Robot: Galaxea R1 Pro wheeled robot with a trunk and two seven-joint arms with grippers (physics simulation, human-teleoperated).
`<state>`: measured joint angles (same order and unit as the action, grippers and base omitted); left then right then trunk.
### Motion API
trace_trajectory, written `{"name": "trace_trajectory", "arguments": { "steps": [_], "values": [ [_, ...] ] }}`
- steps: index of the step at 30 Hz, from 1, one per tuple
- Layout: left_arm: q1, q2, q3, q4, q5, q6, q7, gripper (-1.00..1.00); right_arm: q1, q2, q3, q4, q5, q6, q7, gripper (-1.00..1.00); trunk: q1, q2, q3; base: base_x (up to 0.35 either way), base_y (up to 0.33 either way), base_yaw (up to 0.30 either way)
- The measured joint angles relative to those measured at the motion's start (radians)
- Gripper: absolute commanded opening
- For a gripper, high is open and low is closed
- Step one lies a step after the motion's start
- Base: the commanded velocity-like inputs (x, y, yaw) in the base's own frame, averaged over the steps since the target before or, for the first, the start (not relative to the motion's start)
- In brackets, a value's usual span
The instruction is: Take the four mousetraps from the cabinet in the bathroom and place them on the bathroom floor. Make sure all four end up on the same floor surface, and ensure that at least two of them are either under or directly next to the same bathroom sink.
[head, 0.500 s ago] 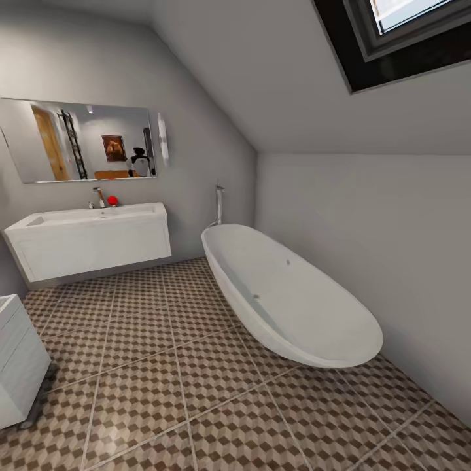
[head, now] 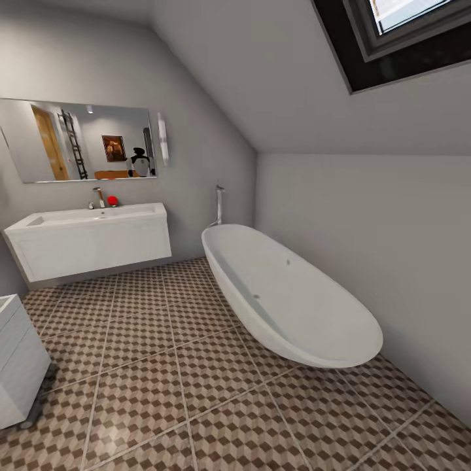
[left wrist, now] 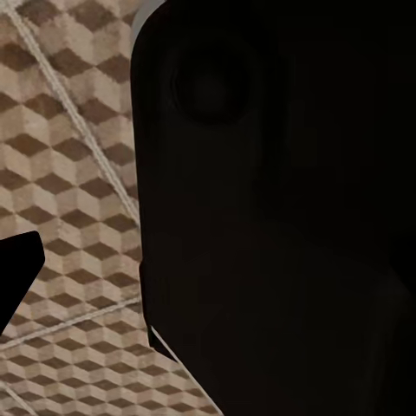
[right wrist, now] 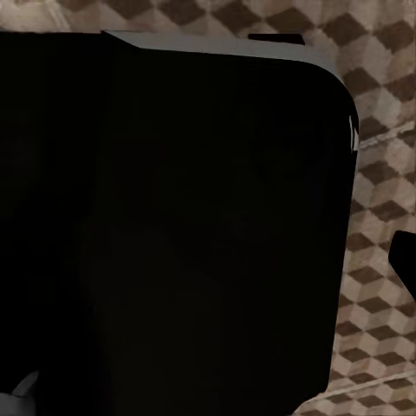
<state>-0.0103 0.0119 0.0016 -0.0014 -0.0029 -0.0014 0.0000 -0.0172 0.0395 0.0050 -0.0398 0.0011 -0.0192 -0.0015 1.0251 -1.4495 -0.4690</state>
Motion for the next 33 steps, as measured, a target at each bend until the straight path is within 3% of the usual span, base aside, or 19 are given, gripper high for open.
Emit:
{"name": "trace_trajectory", "arguments": {
  "steps": [33],
  "values": [
    [0.0, 0.0, 0.0, 0.0, 0.0, 0.0, 0.0, 1.0, -0.001, 0.003, 0.0, -0.004, 0.0, -0.184, 0.0, 1.0, 0.0, 0.0, 0.0, 0.0, 0.0, 0.0]
  ]
}}
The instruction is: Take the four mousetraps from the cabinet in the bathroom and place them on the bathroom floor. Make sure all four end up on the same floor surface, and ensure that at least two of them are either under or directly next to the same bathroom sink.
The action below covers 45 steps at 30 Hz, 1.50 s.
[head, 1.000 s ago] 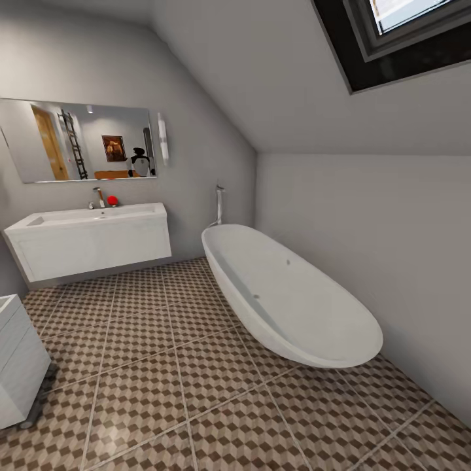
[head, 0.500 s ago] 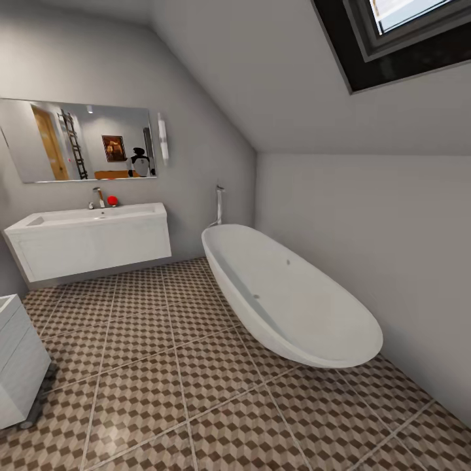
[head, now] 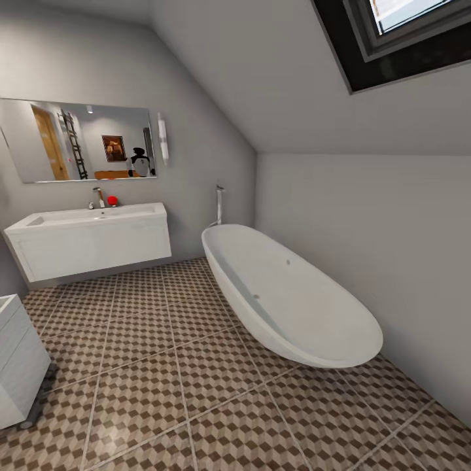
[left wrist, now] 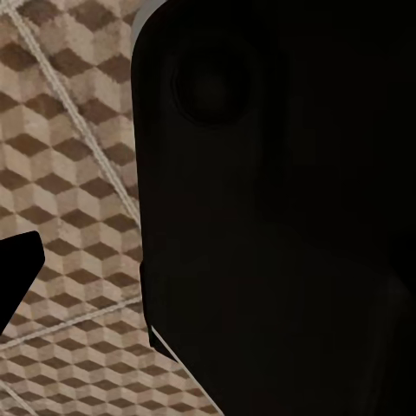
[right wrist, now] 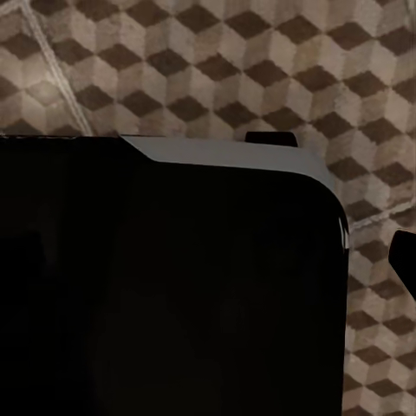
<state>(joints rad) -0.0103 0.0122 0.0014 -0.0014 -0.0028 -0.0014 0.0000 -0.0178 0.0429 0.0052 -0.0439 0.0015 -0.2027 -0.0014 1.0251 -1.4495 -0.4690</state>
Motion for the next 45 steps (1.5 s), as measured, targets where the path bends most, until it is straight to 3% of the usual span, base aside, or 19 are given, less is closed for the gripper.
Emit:
{"name": "trace_trajectory", "arguments": {
  "steps": [4, 45],
  "values": [
    [0.0, 0.0, 0.0, 0.0, 0.0, 0.0, 0.0, 1.0, 0.0, 0.0, 0.0, 0.0, 0.0, -0.03, 0.0, 1.0, 0.0, 0.0, 0.0, 0.0, 0.0, 0.0],
    [0.0, -0.006, -0.001, 0.001, 0.005, 0.0, -0.003, 1.0, 0.0, 0.0, 0.0, 0.0, -0.001, -0.03, 0.0, 1.0, 0.0, 0.0, 0.0, 0.0, 0.0, 0.0]
  ]
}}
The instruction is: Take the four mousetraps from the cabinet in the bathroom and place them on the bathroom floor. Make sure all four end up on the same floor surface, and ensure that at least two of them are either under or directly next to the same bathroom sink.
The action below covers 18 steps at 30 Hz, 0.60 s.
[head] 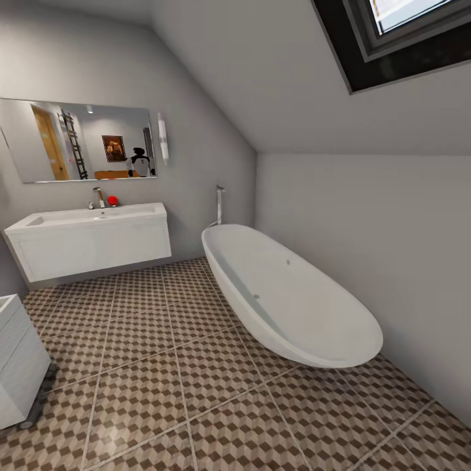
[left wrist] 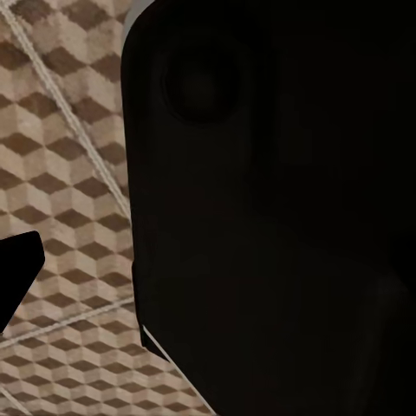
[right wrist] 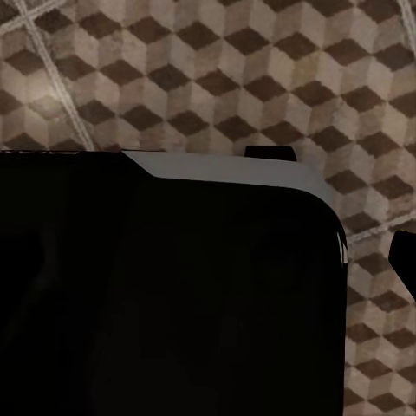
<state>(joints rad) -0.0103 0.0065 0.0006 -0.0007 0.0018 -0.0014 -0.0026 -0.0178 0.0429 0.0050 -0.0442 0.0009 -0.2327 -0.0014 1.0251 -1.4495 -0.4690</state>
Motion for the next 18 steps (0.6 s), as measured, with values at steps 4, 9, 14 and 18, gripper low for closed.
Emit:
{"name": "trace_trajectory", "arguments": {
  "steps": [4, 9, 14, 18],
  "values": [
    [0.0, -0.012, 0.001, 0.002, 0.002, 0.0, -0.002, 1.0, 0.0, 0.002, 0.0, 0.0, -0.004, 0.001, 0.002, 1.0, 0.0, 0.0, 0.0, 0.0, 0.0, 0.0],
    [0.0, -0.02, 0.001, 0.007, 0.002, 0.001, -0.002, 1.0, 0.0, 0.009, 0.0, 0.0, -0.005, 0.0, 0.005, 1.0, 0.0, 0.0, 0.0, 0.0, 0.0, 0.0],
    [0.0, -0.023, 0.001, 0.008, 0.002, -0.002, -0.002, 1.0, 0.0, 0.013, -0.001, -0.001, -0.006, -0.002, 0.005, 1.0, 0.0, 0.0, 0.0, 0.0, 0.0, 0.0],
    [0.0, -0.026, 0.001, 0.007, 0.002, -0.003, -0.003, 1.0, 0.0, 0.014, -0.001, -0.001, -0.006, -0.002, 0.005, 1.0, 0.0, 0.0, 0.0, 0.0, 0.0, 0.0]
  ]
}}
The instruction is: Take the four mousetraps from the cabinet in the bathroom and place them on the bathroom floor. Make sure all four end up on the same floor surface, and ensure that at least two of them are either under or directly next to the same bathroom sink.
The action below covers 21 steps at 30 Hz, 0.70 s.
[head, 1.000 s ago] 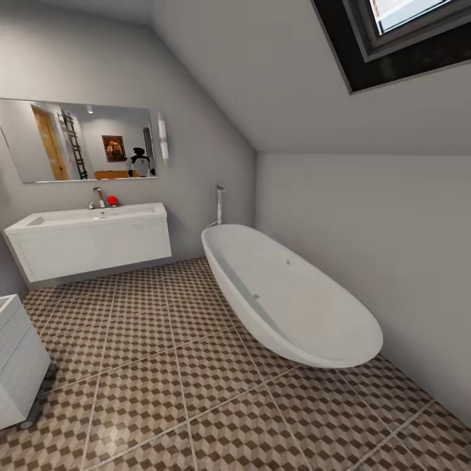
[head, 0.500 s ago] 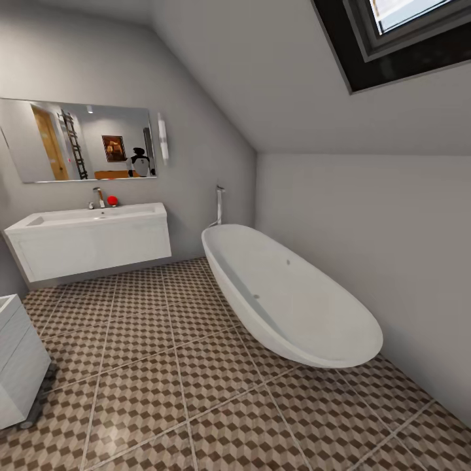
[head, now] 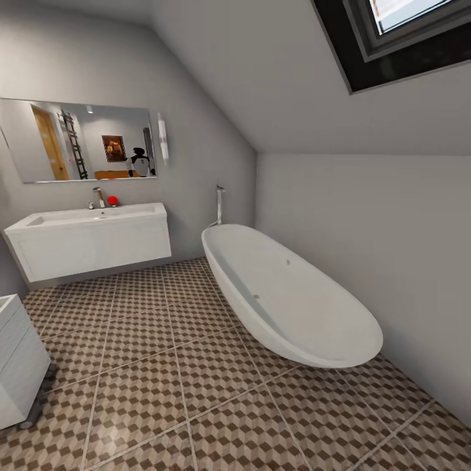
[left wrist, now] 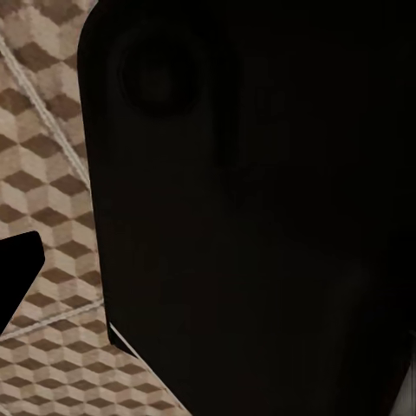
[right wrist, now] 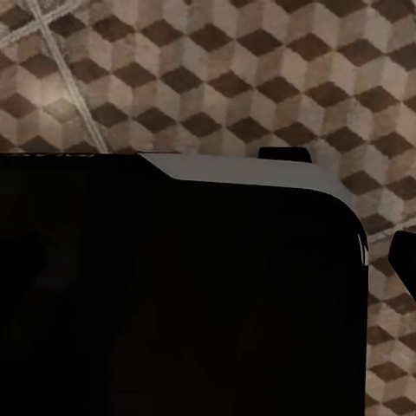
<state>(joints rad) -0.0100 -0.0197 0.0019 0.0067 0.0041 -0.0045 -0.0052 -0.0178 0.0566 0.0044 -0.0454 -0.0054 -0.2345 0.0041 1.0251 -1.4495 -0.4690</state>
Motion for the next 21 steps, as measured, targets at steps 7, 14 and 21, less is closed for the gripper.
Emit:
{"name": "trace_trajectory", "arguments": {
  "steps": [7, 14, 21],
  "values": [
    [0.0, -0.008, 0.003, -0.019, -0.001, -0.008, 0.0, 1.0, 0.0, -0.003, 0.0, -0.03, 0.002, -0.006, 0.0, 1.0, 0.0, 0.0, 0.0, 0.0, 0.0, 0.0],
    [0.0, 0.0, 0.005, -0.113, -0.005, -0.119, 0.006, 1.0, 0.0, -0.006, 0.001, -0.132, 0.006, -0.069, -0.001, 1.0, 0.0, 0.0, 0.0, 0.0, 0.0, 0.0],
    [-0.002, 0.023, 0.006, -0.256, -0.005, -0.166, 0.008, 1.0, 0.0, -0.007, 0.001, -0.291, 0.009, -0.093, -0.008, 1.0, 0.0, 0.0, 0.0, 0.0, 0.0, 0.0]
  ]
}}
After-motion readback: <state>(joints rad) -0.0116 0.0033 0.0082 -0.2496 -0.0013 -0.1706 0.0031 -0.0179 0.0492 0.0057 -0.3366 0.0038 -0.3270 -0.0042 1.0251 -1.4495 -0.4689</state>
